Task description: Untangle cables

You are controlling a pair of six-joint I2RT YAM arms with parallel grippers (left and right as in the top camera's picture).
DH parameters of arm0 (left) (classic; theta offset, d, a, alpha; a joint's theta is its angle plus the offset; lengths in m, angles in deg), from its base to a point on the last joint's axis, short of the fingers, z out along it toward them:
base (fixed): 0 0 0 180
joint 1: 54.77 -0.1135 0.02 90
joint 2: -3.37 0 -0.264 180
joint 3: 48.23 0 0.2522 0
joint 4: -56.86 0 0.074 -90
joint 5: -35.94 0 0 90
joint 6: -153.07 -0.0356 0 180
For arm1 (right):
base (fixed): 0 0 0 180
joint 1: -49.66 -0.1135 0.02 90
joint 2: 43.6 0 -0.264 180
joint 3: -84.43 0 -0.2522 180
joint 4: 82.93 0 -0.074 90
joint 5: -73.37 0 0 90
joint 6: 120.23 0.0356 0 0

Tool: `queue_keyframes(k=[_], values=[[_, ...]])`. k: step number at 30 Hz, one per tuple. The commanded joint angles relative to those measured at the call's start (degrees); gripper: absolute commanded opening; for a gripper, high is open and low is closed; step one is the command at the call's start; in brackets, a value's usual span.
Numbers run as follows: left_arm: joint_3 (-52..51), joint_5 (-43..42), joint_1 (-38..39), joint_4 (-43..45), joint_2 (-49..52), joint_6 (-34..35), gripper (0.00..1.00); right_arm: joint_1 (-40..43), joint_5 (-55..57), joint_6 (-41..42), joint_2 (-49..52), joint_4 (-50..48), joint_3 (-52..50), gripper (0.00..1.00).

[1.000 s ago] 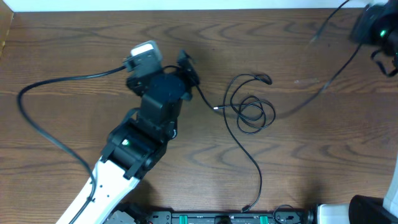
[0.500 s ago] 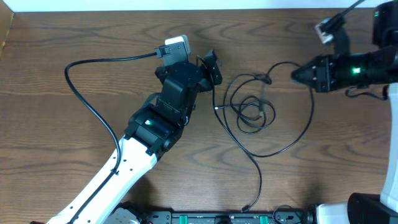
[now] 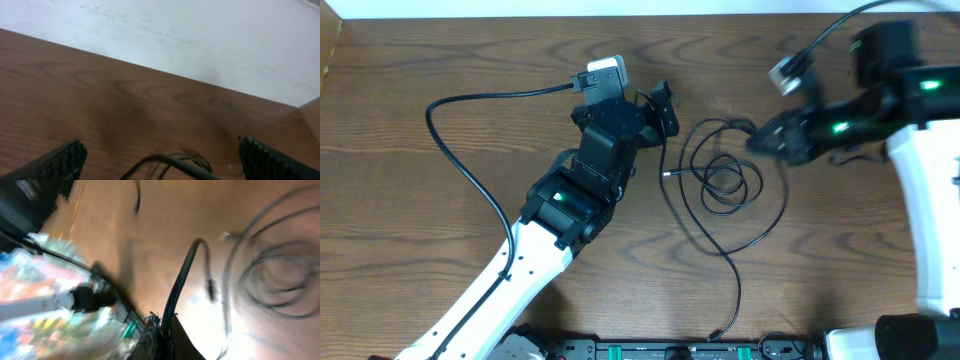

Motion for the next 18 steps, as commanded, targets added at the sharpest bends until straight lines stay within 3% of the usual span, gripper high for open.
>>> queue_keyframes(k=[1,7,15,18], values=[[-0.02,0.66,-0.2,0.0,0.15,-1.03,0.98,-2.6,-9.7,-5.51,-0.15,-0.59,-6.05,0.01],[-0.02,3.63,-0.2,0.04,0.15,-0.72,0.98,-2.89,-23.1,-21.55,-0.15,-0.98,-13.46,0.02],[-0.02,3.58,-0.17,0.0,0.15,2.08,0.98,-5.55,-39.69,-22.1,-0.15,-15.54,-25.66,0.02],[-0.02,3.58,-0.17,0.02,0.15,2.29,0.98,-7.56,-40.33,-21.59,-0.15,-20.74,-28.3,0.04]])
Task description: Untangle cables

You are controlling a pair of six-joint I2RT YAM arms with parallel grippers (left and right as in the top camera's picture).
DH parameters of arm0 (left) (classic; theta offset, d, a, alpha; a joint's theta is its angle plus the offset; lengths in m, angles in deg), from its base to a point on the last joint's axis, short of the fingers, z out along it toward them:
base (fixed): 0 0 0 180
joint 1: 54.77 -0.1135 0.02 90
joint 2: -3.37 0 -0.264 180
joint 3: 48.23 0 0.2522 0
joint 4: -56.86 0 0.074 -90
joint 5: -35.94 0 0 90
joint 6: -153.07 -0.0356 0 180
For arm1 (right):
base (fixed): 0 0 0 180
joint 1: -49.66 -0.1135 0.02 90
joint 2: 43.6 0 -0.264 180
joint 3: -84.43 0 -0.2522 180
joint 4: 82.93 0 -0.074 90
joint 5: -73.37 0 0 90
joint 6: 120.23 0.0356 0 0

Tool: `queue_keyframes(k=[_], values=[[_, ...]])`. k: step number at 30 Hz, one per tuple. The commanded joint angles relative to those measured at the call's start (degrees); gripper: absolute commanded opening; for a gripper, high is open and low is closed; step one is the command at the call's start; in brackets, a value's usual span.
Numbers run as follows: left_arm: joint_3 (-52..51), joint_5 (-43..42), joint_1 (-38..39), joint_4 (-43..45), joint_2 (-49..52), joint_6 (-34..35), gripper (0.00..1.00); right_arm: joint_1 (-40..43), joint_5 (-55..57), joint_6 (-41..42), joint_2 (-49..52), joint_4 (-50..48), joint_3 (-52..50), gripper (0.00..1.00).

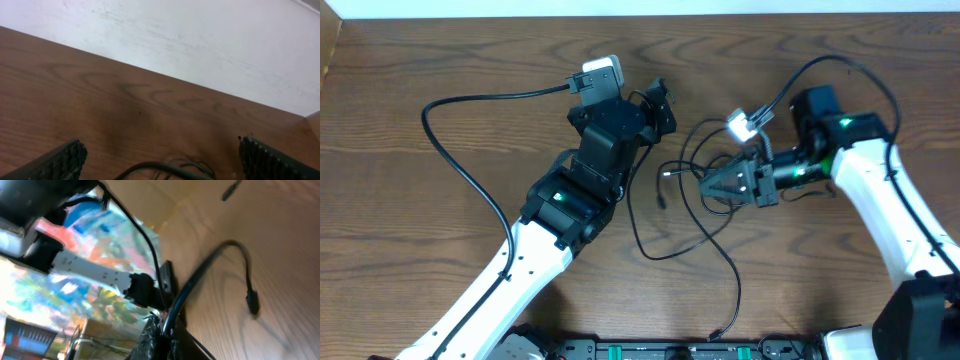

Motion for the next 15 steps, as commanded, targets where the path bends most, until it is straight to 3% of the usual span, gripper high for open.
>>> queue_keyframes(k=[1,4,6,11,15], values=[[-0.02,0.96,-0.17,0.02,0.15,1.01,0.98,-2.73,-8.09,-1.68,-0.31,-3.45,-2.38,0.05],[-0.02,0.94,-0.17,0.02,0.15,1.01,0.98,-3.32,-7.13,0.55,-0.31,-6.62,-2.49,0.11],[-0.02,0.52,-0.17,0.02,0.15,1.05,0.98,-3.32,-1.05,9.11,-0.31,-13.46,-2.49,0.12],[-0.02,0.31,-0.04,0.02,0.15,3.48,0.98,-4.09,17.51,32.02,-0.31,-27.26,-2.49,0.01],[-0.02,0.31,-0.02,0.0,0.15,3.54,0.98,-3.3,25.27,37.81,-0.33,-32.41,-2.38,0.01]])
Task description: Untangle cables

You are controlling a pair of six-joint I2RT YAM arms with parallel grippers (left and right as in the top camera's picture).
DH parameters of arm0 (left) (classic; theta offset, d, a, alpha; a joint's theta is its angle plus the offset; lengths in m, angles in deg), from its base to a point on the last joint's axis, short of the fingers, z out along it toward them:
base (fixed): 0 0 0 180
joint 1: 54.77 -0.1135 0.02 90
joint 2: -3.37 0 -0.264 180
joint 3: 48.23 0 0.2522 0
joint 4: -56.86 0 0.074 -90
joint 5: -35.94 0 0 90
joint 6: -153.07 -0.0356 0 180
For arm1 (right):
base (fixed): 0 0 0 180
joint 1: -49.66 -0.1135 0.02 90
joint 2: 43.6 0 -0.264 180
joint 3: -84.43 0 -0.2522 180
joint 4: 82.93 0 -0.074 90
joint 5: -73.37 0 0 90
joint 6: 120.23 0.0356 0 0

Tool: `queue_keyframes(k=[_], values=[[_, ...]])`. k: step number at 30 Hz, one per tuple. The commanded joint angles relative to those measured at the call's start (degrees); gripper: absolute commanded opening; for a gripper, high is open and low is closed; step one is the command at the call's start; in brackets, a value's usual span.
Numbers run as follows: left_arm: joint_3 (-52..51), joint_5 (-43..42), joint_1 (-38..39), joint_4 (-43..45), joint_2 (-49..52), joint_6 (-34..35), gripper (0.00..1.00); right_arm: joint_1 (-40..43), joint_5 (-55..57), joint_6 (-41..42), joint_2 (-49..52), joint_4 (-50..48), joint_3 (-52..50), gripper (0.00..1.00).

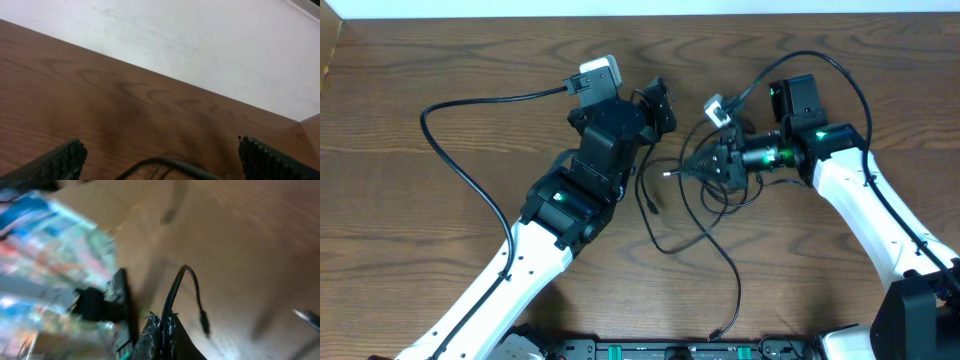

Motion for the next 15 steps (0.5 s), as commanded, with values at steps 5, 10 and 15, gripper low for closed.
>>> queue_keyframes(k=[5,10,15], values=[[-0.02,0.35,-0.02,0.0,0.15,1.09,0.98,6.03,16.5,13.9,-1.25,-7.32,2.67,0.01],[-0.04,0.35,-0.02,-0.48,0.15,1.09,0.98,16.92,31.36,17.05,-1.95,-10.51,12.83,0.01],[-0.04,0.37,-0.02,-2.86,0.15,1.09,0.98,29.55,57.88,18.78,-1.73,-11.21,24.85,0.01]])
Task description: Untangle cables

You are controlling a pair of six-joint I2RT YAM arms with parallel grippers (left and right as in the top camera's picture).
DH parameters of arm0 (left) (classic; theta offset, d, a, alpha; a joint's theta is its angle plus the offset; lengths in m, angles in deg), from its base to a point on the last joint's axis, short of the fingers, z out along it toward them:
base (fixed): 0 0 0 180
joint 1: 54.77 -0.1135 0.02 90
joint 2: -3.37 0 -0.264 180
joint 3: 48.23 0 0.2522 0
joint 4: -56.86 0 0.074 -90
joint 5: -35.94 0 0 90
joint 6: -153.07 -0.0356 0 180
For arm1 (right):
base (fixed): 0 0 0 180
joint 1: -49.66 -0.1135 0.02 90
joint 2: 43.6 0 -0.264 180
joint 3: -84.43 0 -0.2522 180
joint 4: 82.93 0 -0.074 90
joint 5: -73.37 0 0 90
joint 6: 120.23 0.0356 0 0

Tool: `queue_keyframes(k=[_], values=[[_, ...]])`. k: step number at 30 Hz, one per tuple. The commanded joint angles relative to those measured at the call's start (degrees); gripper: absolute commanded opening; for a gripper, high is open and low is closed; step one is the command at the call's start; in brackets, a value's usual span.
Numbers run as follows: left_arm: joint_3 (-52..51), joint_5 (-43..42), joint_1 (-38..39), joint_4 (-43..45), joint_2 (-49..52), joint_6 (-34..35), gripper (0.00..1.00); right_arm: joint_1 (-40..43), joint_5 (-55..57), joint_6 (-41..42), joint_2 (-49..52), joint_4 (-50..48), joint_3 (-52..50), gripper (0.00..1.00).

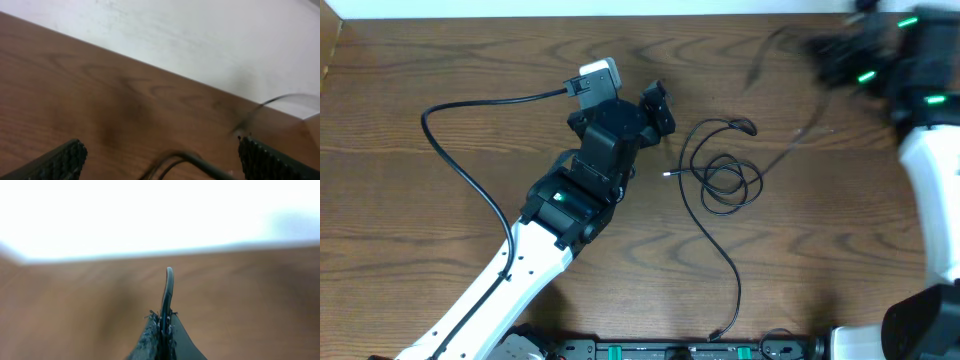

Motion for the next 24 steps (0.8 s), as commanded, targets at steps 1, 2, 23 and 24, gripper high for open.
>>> queue_keyframes(k=[1,2,23,24], values=[[-0.04,0.37,-0.02,-1.25,0.15,0.26,0.98,8.74,25.33,1.27,-1.38,-1.25,8.13,0.01],[-0.04,0.35,-0.02,-1.46,0.15,0.26,0.98,10.69,27.85,0.07,-1.11,-1.88,9.44,0.01],[-0.02,0.35,-0.02,-1.53,0.15,0.28,0.98,20.79,30.47,-11.32,23.12,13.92,12.35,0.77],[-0.04,0.35,-0.02,-1.53,0.15,0.28,0.98,20.76,28.92,-11.32,22.62,13.92,12.52,0.99]])
